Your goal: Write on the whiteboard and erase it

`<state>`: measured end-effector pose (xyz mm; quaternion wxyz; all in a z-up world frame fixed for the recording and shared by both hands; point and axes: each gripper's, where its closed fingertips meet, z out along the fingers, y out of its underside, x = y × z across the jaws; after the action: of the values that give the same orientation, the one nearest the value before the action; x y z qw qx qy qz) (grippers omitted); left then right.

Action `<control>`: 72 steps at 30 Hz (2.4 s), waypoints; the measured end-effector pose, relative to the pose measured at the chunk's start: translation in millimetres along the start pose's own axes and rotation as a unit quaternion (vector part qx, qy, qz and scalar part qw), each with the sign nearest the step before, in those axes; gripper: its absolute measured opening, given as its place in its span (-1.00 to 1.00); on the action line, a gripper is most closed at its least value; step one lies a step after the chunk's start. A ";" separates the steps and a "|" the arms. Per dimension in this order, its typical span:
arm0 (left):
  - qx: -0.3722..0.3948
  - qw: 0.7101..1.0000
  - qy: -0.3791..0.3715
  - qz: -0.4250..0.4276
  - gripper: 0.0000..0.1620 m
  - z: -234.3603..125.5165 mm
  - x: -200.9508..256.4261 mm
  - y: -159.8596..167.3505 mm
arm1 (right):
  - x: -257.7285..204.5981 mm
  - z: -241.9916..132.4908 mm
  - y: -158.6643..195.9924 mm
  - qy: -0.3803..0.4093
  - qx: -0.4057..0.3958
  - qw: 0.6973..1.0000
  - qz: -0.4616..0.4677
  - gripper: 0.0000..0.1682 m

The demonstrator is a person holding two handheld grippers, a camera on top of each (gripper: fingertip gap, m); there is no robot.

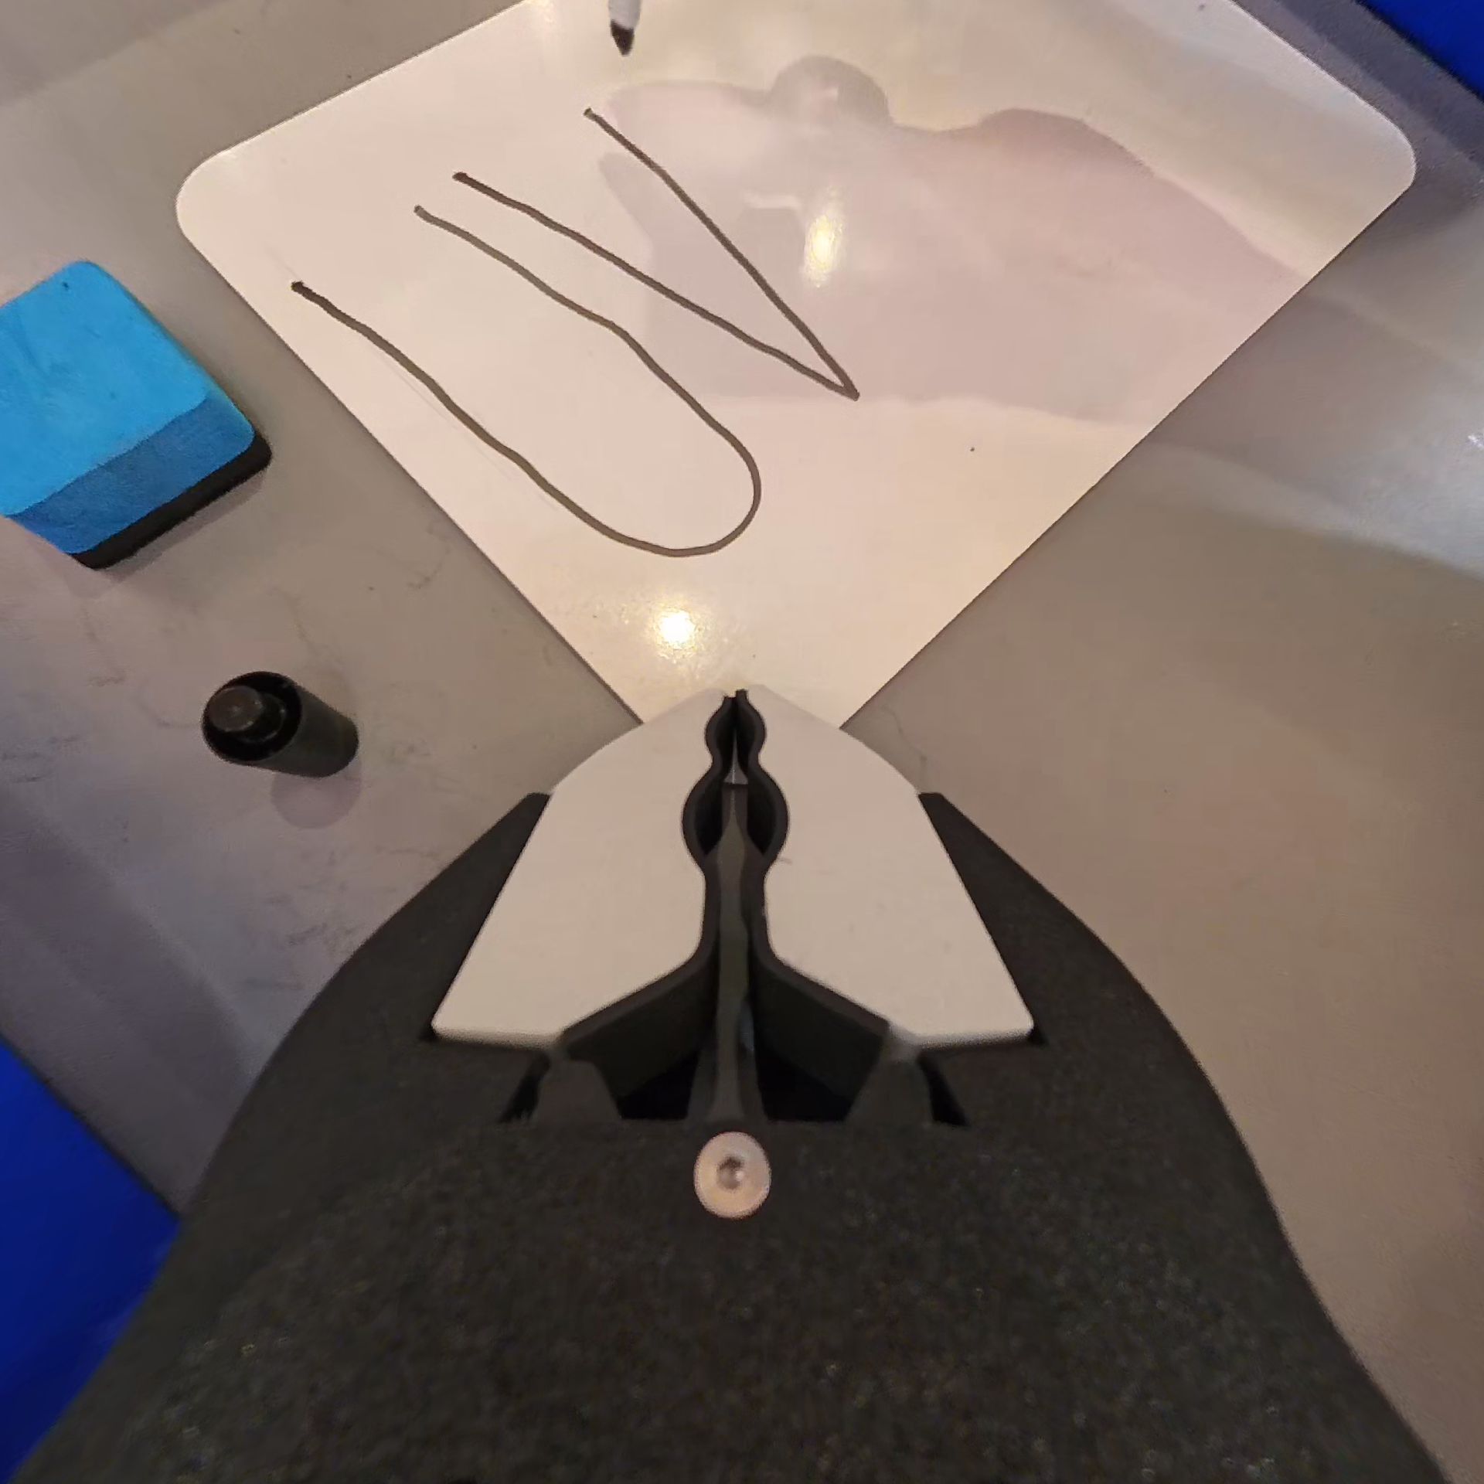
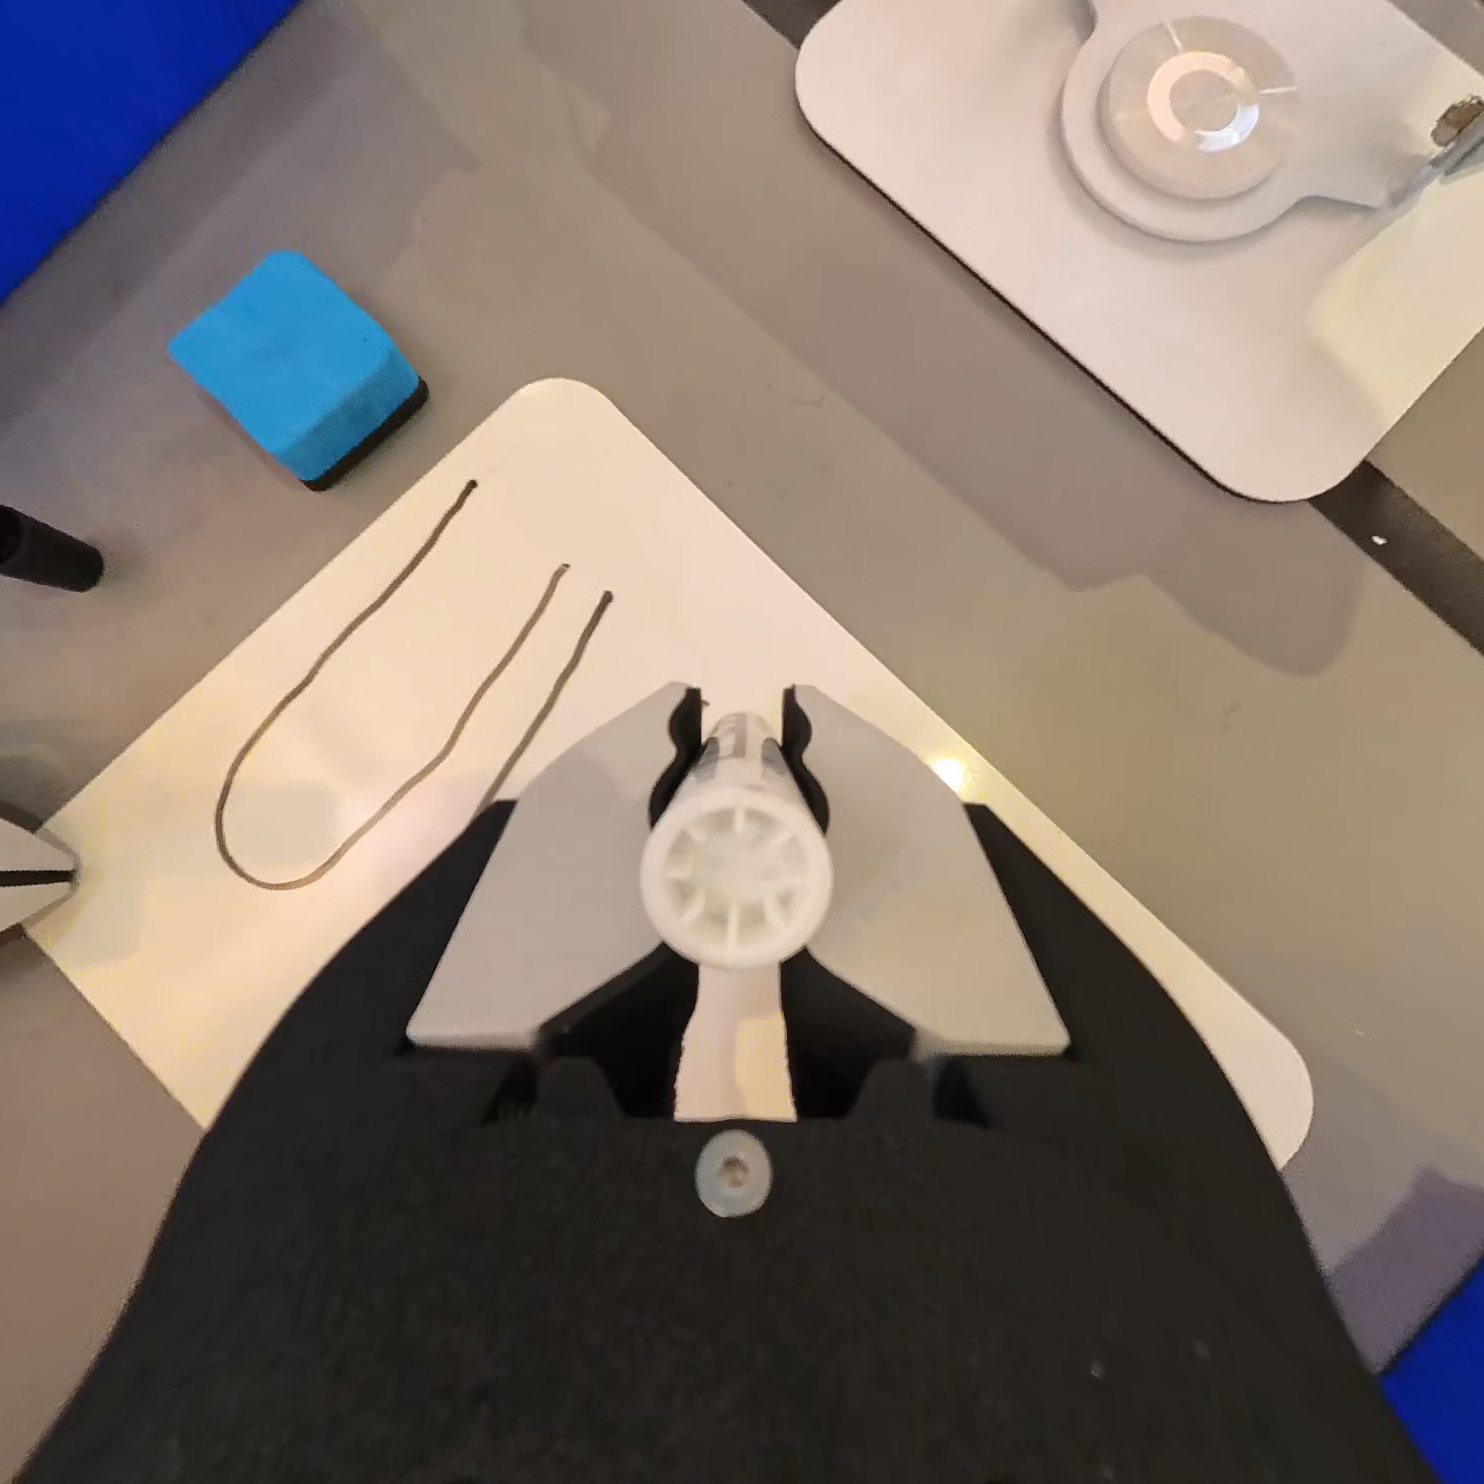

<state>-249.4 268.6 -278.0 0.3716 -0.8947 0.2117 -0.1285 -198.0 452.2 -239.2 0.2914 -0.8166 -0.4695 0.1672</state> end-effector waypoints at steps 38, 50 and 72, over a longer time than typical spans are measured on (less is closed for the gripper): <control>0.000 1.000 -0.002 0.001 -1.00 0.0 -0.5 -0.1 | -55.8 -46.1 71.6 0.000 0.009 0.999 0.038 -0.77; 0.000 1.000 -0.001 -0.002 -1.00 0.2 -0.9 -0.3 | -10.0 -23.9 45.3 0.005 -0.014 0.999 0.034 -0.77; 0.000 1.000 -0.004 0.002 -1.00 0.4 -0.6 -0.2 | -38.2 -64.7 94.7 0.025 -0.011 0.998 0.049 -0.77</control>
<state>-249.7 269.3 -278.1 0.3729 -0.8947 0.2119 -0.1246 -118.5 361.6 -249.1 0.2858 -0.8457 -0.4231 0.1554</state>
